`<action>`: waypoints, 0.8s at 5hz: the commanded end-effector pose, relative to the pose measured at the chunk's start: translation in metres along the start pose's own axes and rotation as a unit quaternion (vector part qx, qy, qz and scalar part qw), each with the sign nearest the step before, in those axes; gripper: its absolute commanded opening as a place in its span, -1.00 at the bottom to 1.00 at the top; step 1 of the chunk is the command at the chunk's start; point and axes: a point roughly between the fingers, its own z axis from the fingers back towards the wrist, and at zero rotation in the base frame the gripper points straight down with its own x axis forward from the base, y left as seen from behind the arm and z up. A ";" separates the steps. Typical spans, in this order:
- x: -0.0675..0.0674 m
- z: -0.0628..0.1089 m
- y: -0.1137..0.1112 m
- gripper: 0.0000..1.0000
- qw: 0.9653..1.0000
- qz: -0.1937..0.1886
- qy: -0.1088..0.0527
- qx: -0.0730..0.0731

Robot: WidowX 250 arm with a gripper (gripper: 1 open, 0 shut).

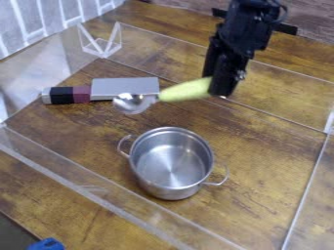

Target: Move the toy knife to the left side of the table

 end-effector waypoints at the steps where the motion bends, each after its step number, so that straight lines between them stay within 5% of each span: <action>1: -0.013 0.040 -0.012 -1.00 0.998 -0.016 -0.023 0.053; 3: -0.028 0.040 -0.013 -1.00 0.997 0.028 -0.002 0.078; 4: -0.027 0.033 -0.034 -1.00 0.995 0.020 -0.005 0.095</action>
